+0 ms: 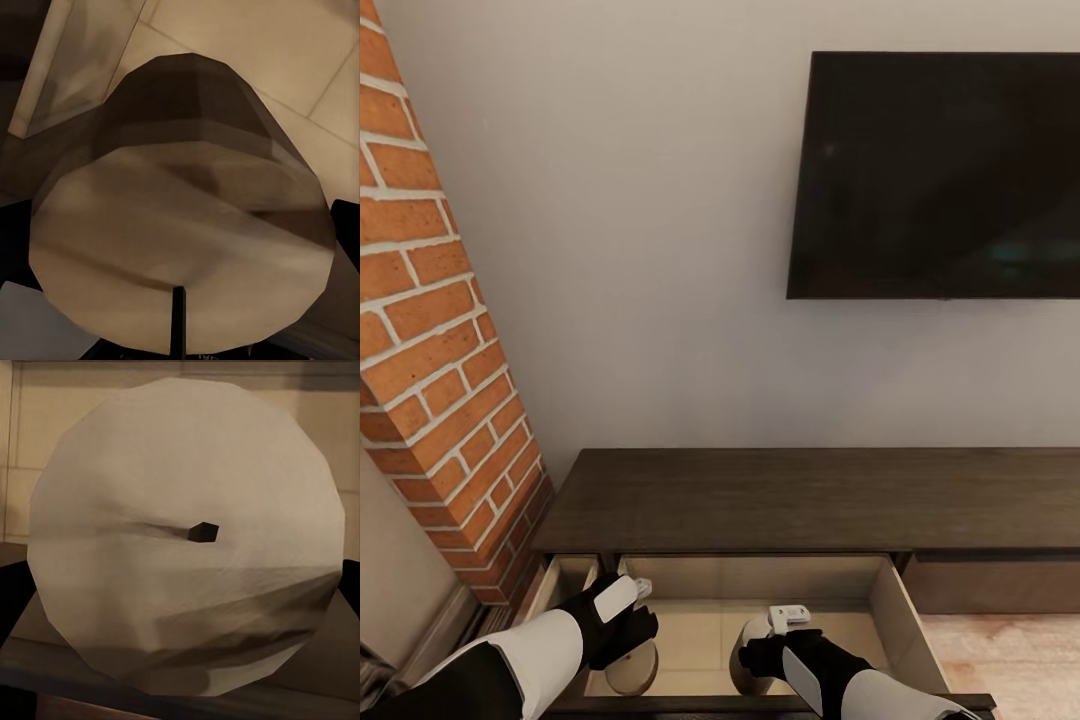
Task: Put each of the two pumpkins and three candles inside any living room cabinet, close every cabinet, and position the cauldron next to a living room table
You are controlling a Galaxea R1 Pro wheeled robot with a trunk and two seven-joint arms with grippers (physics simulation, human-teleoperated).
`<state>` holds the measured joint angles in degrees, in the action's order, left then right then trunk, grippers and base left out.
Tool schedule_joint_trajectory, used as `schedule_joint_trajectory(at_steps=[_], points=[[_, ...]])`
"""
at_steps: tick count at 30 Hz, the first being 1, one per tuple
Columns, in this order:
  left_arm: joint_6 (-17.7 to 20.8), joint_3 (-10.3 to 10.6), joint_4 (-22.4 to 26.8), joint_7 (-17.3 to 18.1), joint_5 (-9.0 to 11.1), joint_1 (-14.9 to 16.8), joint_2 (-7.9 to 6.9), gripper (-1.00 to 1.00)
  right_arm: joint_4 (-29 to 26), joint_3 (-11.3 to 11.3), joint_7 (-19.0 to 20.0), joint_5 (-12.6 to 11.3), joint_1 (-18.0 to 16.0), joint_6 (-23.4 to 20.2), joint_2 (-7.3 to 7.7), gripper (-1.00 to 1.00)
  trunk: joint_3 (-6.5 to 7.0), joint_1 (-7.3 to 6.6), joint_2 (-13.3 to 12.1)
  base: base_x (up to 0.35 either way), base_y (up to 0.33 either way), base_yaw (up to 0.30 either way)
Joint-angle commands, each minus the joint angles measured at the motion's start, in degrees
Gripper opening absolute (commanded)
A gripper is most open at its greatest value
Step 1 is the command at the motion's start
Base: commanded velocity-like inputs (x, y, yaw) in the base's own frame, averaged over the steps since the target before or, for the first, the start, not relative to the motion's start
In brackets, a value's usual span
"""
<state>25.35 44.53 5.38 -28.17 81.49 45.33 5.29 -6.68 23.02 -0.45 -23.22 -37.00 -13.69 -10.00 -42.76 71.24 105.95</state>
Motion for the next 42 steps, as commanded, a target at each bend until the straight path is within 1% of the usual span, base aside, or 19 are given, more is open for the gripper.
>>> schedule_joint_trajectory(at_steps=[1,8,13,15,18,19,20,21,23,24,25,27,29,31,32,34,36,38,42], points=[[0.2,-0.1,-0.2,0.0,0.4,-0.8,-0.02,-1.0,0.0,0.0,0.0,-0.1,0.0,0.0,0.0,-1.0,-0.01,0.0,0.0,0.0,0.0,0.0],[0.1,-0.1,-0.2,0.0,0.6,-0.8,-0.13,-1.0,0.0,0.0,0.0,0.0,0.0,0.1,0.0,-1.0,-0.01,0.0,0.0,0.0,0.0,0.0],[0.2,-0.2,0.5,0.0,0.3,-0.6,-0.53,-1.0,-0.5,0.0,-1.1,-0.1,-0.4,-0.5,0.0,-1.0,-0.01,0.0,0.0,0.0,0.0,0.0],[0.3,-0.3,0.7,-0.2,0.2,-0.6,-0.8,-1.0,-0.9,-0.1,-2.6,-0.1,-0.8,-0.8,0.0,-1.0,-0.01,0.0,0.0,0.0,0.0,0.0],[0.7,-0.3,0.9,-0.5,0.2,0.1,-0.96,-1.0,-2.3,-0.2,-7.1,-0.3,-2.1,-1.0,0.0,-1.0,-0.01,0.0,0.0,0.0,0.0,0.0],[0.9,-0.2,0.9,-0.5,0.1,0.9,-1.17,-1.0,-3.3,-0.2,-8.9,-0.5,-2.8,-1.0,0.0,-1.0,-0.01,0.0,0.0,0.0,0.0,0.0],[1.1,-0.2,0.9,-0.6,0.1,1.7,-1.51,-1.0,-4.0,-0.2,-10.1,-1.2,-3.4,-1.2,0.0,-1.0,-0.01,0.0,0.0,0.0,0.0,0.0],[1.2,-0.2,0.9,-0.6,0.1,2.5,-1.84,-1.0,-4.6,-0.2,-11.4,-2.6,-4.2,-1.8,0.0,-1.0,-0.01,0.0,0.0,0.0,0.0,0.0],[1.4,-0.2,0.9,-0.6,0.0,3.7,-2.2,-1.0,-5.5,-0.3,-14.2,-7.4,-5.9,-5.0,0.0,-1.0,-0.01,0.0,0.0,0.0,0.0,0.0],[1.5,-0.2,0.9,-0.6,0.0,4.1,-2.24,-1.0,-5.9,-0.2,-15.9,-11.3,-6.8,-7.5,0.0,-1.0,-0.01,0.0,0.0,0.0,0.0,0.0],[1.5,-0.2,1.0,-0.7,0.0,4.2,-2.14,-1.0,-6.1,-0.2,-16.6,-13.4,-7.1,-8.6,0.0,-1.0,-0.01,0.0,0.0,0.0,0.0,0.0],[1.6,-0.2,1.0,-0.8,-0.1,4.5,-1.91,-1.0,-6.2,-0.2,-17.5,-15.8,-7.5,-9.7,0.0,-1.0,-0.01,0.0,0.0,0.0,0.0,0.0],[1.7,-0.2,1.0,-1.2,-0.1,4.8,-1.76,-1.0,-6.2,-0.1,-17.9,-16.9,-7.6,-10.2,0.0,-1.0,-0.01,0.0,0.0,0.0,0.0,0.0],[3.1,-0.2,1.0,-2.0,-0.1,5.3,-1.77,-1.0,-6.2,-0.1,-18.0,-17.4,-7.7,-10.4,0.0,-1.0,-0.01,0.0,0.0,0.0,0.0,0.0],[4.7,-0.2,1.0,-2.5,0.0,5.5,-1.94,-1.0,-6.2,-0.1,-18.0,-17.5,-7.7,-10.5,0.0,-1.0,-0.01,0.0,0.0,0.0,0.0,0.0],[9.3,-0.2,1.0,-3.2,0.1,5.9,-2.52,-1.0,-6.2,-0.1,-18.1,-17.7,-7.7,-10.5,0.0,-1.0,-0.01,0.0,0.0,0.0,0.0,0.0],[11.3,-0.3,0.8,-3.4,0.2,6.0,-2.73,-1.0,-6.2,-0.1,-18.1,-17.8,-7.7,-10.7,0.0,-1.0,-0.01,0.0,0.0,0.0,0.0,0.0],[12.2,-0.3,0.8,-3.5,0.3,6.0,-2.59,-1.0,-6.2,-0.1,-18.1,-17.9,-7.7,-10.8,0.0,-1.0,-0.01,0.0,0.0,0.0,0.0,0.0],[12.8,-0.3,0.8,-3.6,0.4,6.1,-1.64,-1.0,-6.0,-0.1,-18.0,-17.9,-7.7,-11.1,0.0,-1.0,-0.01,0.0,0.0,0.0,0.0,0.0]])
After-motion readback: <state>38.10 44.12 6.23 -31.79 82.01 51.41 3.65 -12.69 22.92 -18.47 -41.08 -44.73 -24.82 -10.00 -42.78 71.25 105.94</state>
